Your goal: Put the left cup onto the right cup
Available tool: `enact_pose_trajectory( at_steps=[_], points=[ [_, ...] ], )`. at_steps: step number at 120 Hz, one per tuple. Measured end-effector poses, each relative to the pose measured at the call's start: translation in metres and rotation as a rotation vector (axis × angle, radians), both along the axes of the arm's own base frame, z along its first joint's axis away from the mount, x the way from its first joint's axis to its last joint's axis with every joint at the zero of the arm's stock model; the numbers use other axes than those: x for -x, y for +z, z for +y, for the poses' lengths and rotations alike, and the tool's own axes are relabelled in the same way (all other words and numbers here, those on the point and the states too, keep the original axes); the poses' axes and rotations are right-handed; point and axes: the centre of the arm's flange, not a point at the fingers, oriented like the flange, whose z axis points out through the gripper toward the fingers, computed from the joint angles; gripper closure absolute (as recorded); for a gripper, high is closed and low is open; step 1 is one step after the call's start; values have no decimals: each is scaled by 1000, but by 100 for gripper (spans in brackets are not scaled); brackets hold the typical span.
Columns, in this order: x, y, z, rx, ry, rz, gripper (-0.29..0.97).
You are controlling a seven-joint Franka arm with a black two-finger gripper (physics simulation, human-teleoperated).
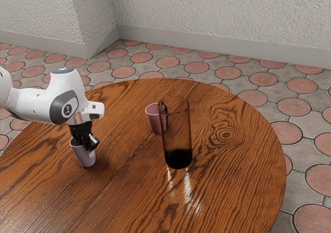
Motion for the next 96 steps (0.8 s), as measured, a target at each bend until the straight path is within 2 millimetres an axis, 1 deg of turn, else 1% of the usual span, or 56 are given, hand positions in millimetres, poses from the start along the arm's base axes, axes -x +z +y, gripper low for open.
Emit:
enact_pose_trajectory(
  at_steps=[4, 9, 15, 18, 27, 35, 38, 43, 47, 55, 59, 66, 72, 82, 89, 96],
  points=[
    [-1, 4, 0, -2, 1, -7, 77],
    [-6, 13, 0, -6, 0, -24, 77],
    [-17, 30, -2, -12, -6, -50, 77],
    [-26, 41, -4, -17, -13, -69, 77],
    [-70, 85, -15, -33, -53, -134, 78],
    [-104, 109, -28, -38, -86, -159, 78],
    [-119, 121, -33, -41, -100, -174, 78],
    [-143, 144, -46, -45, -128, -198, 78],
    [-158, 153, -56, -45, -148, -202, 78],
    [-181, 159, -71, -40, -174, -191, 78],
    [-194, 159, -79, -35, -188, -185, 78],
    [-214, 147, -96, -25, -211, -164, 78],
    [-227, 136, -110, -17, -230, -147, 78],
    [-235, 116, -125, -6, -250, -107, 78],
    [-236, 110, -132, -2, -259, -88, 78],
    [-236, 103, -134, 0, -264, -67, 78]
  ],
)
